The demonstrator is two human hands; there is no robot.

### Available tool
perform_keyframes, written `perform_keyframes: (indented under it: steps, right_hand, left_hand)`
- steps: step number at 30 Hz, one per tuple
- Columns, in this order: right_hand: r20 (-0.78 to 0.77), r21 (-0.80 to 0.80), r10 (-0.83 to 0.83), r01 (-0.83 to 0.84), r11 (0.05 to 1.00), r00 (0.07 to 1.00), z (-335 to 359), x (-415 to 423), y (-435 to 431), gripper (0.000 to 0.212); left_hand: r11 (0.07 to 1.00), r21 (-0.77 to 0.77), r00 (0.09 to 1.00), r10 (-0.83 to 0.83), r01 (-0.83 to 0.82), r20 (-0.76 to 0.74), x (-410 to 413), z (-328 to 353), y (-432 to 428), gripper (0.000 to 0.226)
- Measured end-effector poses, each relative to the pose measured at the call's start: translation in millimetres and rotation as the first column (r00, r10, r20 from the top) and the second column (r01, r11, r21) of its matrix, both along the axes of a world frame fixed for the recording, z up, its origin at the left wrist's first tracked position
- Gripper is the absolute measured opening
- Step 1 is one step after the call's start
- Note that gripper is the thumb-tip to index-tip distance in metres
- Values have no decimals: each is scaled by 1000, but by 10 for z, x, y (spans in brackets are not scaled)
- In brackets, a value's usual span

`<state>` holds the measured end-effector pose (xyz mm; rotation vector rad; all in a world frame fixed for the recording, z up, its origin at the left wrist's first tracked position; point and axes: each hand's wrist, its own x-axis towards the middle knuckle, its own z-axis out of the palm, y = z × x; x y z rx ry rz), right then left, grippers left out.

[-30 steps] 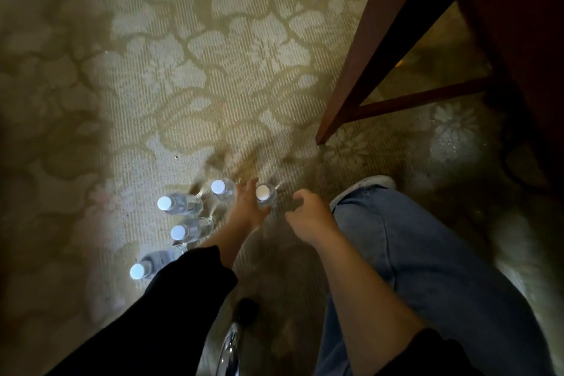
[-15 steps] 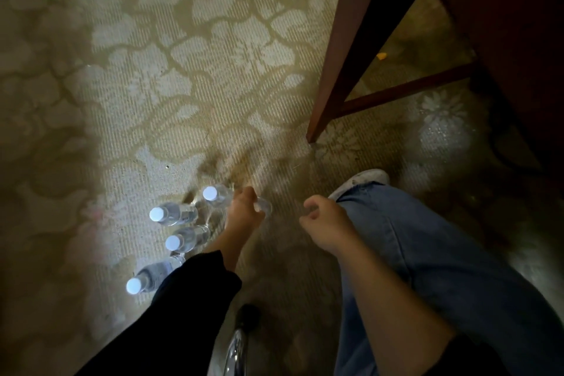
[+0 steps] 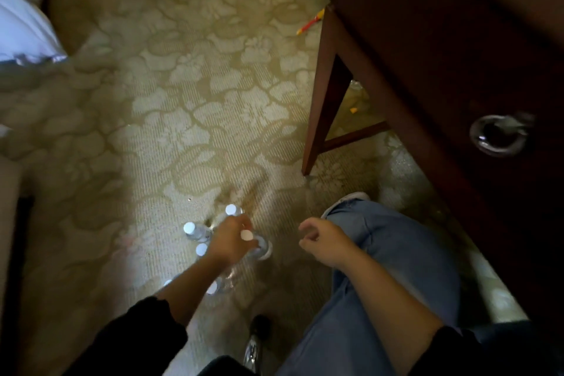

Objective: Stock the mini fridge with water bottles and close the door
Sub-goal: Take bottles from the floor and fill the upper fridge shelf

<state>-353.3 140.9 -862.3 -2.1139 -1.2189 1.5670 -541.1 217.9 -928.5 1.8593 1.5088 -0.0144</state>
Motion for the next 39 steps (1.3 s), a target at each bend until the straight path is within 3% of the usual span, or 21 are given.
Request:
perform_keyframes:
  steps: [3,7,16,19,23,28,32,36,39]
  right_hand:
    - [7,51,-5,5,999,1000,231,-79,-158,37]
    - [21,140,14,-16,990,1000,604,-190,-286,40]
    - [34,419,5,-19,908,999,1604,-291,-495,55]
    - [16,555,-50,33,831,999,1903,-271,-647,61]
    - [-26,752,-113,93,652,993,2268,-227,-870,61]
    - [-106,850,-226,206,485,968,2598,-105,-1085,55]
    - [-99,871,-292,225,437,951,2816,94,-1233,58]
    - [-148,897,-331,267,353,932,3143,428,-1420,52]
    - [-237,888,-394,362,283,888,3385,691,-1613,55]
  left_hand:
    - [990,120,994,-83,74,72,-98,533,-64,16]
    - [954,244,976,-201,174,87,-193,1199,-108,19]
    - [835,511,888,-378,204,262,29,2645,-373,10]
    - [768,608,836,-459,201,303,173,3109,-510,14]
    - [669,714,775,-558,207,297,355,3642,-716,11]
    - [608,764,655,-670,216,349,705,4039,-1023,9]
    - [646,744,571,-681,172,459,940,4195,-1100,16]
    - [720,689,450,-643,78,620,1147,4225,-1262,40]
    - [737,655,445,-650,169,616,1320,4134,-1409,50]
